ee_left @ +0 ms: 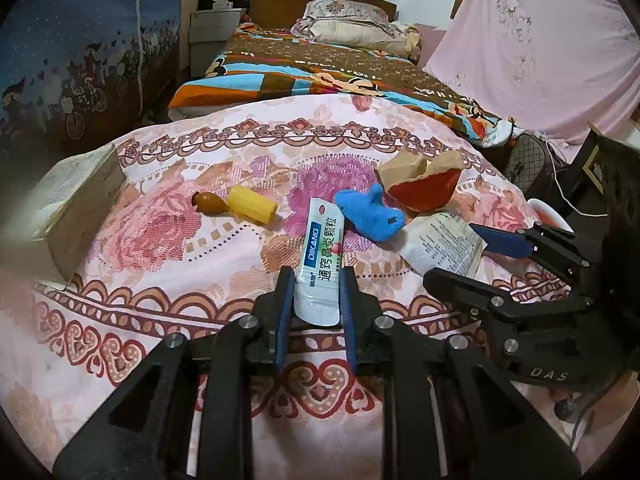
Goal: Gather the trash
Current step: 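Grasp the white toothpaste tube with the left gripper while the right gripper grasps the printed paper packet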
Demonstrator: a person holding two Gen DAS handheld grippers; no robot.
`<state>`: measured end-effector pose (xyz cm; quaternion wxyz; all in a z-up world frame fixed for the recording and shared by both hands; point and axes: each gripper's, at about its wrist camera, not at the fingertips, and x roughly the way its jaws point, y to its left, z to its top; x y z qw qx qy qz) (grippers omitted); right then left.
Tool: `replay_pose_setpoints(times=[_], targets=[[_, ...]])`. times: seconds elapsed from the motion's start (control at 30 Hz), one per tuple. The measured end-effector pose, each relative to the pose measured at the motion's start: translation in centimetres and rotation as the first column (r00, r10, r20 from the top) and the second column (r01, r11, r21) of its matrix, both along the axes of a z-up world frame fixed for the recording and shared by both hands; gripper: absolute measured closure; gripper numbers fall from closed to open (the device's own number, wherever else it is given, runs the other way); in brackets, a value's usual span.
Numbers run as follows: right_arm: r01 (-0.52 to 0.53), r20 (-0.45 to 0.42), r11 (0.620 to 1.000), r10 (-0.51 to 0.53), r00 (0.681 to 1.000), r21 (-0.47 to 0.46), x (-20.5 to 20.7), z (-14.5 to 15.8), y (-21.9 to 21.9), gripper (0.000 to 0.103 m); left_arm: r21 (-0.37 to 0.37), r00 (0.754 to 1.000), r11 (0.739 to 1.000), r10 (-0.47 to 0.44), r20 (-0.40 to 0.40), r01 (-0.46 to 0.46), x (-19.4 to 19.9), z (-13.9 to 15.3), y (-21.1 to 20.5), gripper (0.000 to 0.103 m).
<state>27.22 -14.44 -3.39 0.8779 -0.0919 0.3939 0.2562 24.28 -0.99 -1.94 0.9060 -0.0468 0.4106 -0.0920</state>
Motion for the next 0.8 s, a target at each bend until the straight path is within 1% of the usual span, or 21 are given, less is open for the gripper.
replay_pose_setpoints(times=[0.13,0.27,0.37,0.57,0.7,0.8], targets=[[-0.006,0.014,1.000,0.006,1.000,-0.020,-0.3,0.0,0.3,0.048,0.025,1.000,1.000,0.001,0.006,-0.001,0.0,0.0,-0.4,0.097],[-0.007,0.033,0.999,0.008,0.999,-0.031,-0.6,0.1,0.5,0.051,0.023,1.000,1.000,0.002,0.022,-0.002,-0.3,0.2,-0.4,0.098],[-0.003,0.055,1.000,0.004,0.998,-0.026,-0.9,0.4,0.3,0.052,0.021,0.999,1.000,0.002,0.052,-0.004,-0.7,0.6,-0.3,0.098],[0.003,0.114,1.000,-0.003,0.993,0.000,-1.6,1.3,-0.1,0.053,0.012,0.990,1.000,0.008,0.143,-0.010,-2.1,1.7,-0.1,0.098],[0.012,0.165,1.000,-0.016,0.986,0.021,-2.2,1.9,-0.6,0.053,-0.009,0.976,1.000,0.013,0.218,-0.012,-3.2,2.6,0.1,0.098],[0.023,0.218,0.999,-0.032,0.976,0.043,-2.9,2.5,-0.9,0.053,0.002,0.963,1.000,0.019,0.269,-0.020,-3.9,3.3,-0.1,0.098]])
